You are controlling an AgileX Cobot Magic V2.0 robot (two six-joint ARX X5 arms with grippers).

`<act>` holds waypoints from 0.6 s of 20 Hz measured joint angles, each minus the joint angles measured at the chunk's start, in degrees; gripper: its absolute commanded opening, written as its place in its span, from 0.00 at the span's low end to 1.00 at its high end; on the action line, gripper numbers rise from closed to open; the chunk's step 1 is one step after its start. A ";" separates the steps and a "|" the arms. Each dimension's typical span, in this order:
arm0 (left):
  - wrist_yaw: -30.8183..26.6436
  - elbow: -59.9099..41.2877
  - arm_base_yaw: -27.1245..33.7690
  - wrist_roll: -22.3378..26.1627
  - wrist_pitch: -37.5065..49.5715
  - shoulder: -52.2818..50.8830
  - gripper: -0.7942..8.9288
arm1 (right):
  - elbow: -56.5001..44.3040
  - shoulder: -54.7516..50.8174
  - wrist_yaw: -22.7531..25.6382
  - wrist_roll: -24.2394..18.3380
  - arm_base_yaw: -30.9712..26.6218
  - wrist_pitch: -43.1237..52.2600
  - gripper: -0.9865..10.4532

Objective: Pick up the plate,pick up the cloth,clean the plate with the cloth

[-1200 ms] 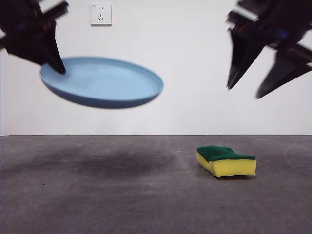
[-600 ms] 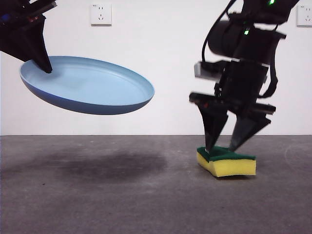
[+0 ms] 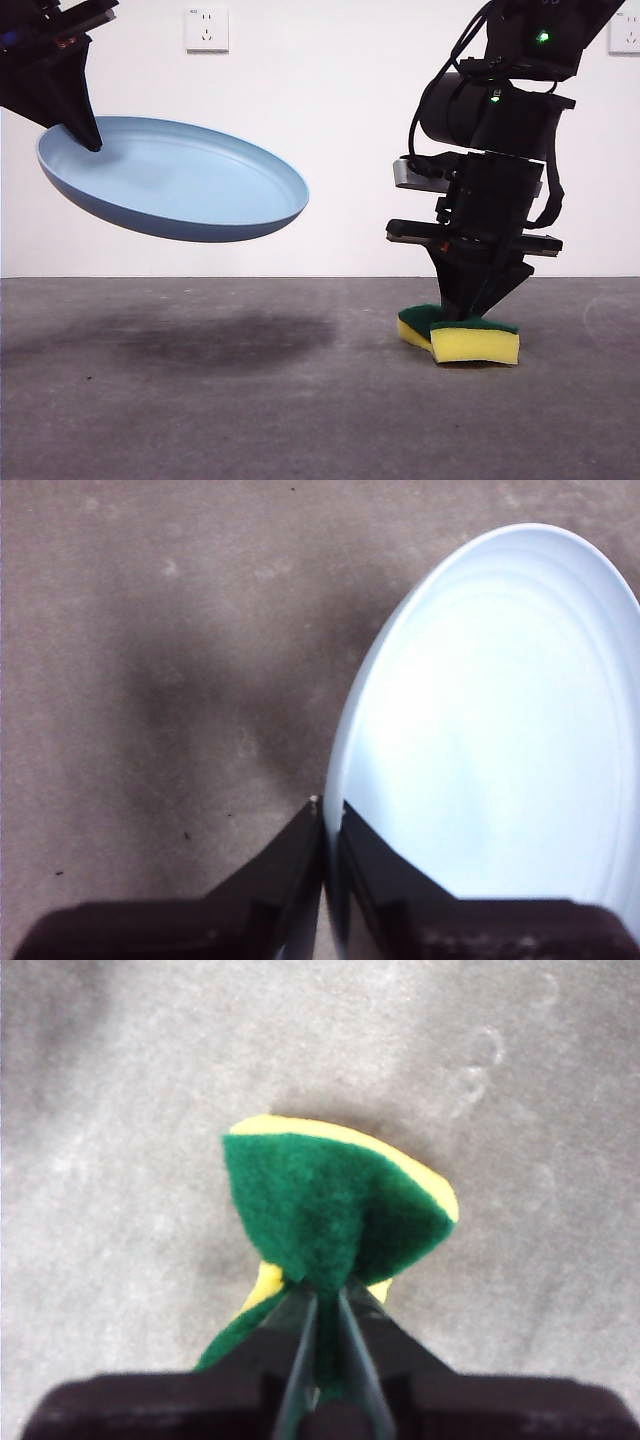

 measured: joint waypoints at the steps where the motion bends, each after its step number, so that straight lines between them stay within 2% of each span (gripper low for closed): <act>1: 0.02 0.00 -0.02 0.00 0.09 0.00 0.07 | 0.00 0.00 0.00 -0.02 0.00 0.00 0.08; 7: -0.63 0.00 -0.07 0.00 2.03 1.11 0.07 | 0.00 -1.07 -0.17 0.00 0.09 -0.39 0.08; 12: -1.66 0.00 -2.82 -0.28 2.84 7.02 0.07 | 0.00 -14.58 -0.15 0.02 2.12 -0.33 0.08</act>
